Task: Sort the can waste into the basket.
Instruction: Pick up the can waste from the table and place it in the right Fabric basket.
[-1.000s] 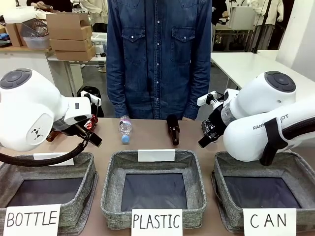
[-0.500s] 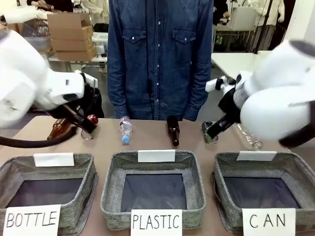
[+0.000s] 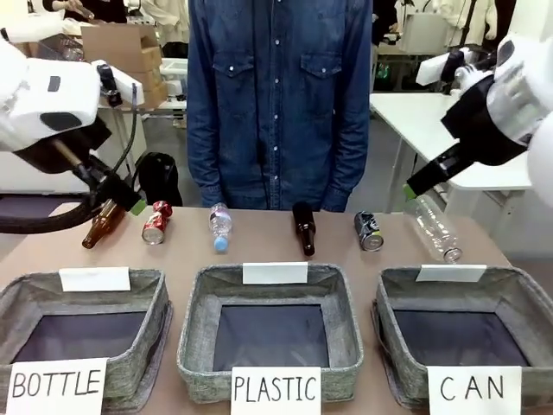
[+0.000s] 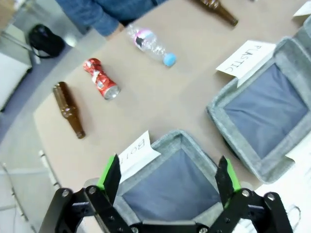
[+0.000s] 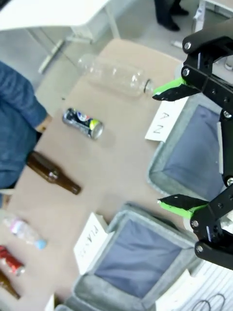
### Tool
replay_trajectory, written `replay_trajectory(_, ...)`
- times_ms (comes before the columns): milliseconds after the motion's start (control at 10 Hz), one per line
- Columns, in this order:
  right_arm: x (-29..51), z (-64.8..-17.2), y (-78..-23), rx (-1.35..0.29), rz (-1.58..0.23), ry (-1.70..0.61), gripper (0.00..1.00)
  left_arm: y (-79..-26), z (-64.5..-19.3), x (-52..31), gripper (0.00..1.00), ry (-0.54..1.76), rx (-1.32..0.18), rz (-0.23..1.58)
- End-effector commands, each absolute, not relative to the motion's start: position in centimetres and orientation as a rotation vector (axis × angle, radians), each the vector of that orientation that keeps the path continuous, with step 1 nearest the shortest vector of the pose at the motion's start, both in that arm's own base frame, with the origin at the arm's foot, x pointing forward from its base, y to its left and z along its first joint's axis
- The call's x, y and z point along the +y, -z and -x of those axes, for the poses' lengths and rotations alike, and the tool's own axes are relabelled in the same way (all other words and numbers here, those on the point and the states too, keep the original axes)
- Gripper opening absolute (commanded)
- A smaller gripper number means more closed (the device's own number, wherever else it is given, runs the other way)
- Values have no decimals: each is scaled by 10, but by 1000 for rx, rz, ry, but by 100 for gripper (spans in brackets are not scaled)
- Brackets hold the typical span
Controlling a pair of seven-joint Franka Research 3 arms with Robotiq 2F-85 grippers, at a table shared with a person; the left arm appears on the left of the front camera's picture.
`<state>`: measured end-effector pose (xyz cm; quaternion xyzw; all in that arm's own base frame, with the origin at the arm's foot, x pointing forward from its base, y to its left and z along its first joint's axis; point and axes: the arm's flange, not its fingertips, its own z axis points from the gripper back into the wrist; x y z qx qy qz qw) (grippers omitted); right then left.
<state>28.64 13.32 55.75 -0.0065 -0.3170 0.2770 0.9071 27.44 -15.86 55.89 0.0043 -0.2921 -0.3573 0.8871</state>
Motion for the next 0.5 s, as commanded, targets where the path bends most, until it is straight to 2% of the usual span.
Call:
replay_trajectory(0,136,-307,-542,-562,-146,-565,100,-566,-266,-151,100,801,-524,144)
replay_trajectory(100,108,-310,-545,-531,-403,-522,100,-565,-270,-123,100,772,-450,378)
replay_trajectory(200,67,-313,-546,-385,-792,-425,100,-556,-275,-84,100,720,-385,674)
replay_trajectory(300,29,-321,-543,-223,-1051,-163,100,-539,-281,-47,100,632,-358,920)
replay_trajectory(400,-5,-323,-540,-200,-1197,17,100,-518,-283,-24,100,517,-369,1131)
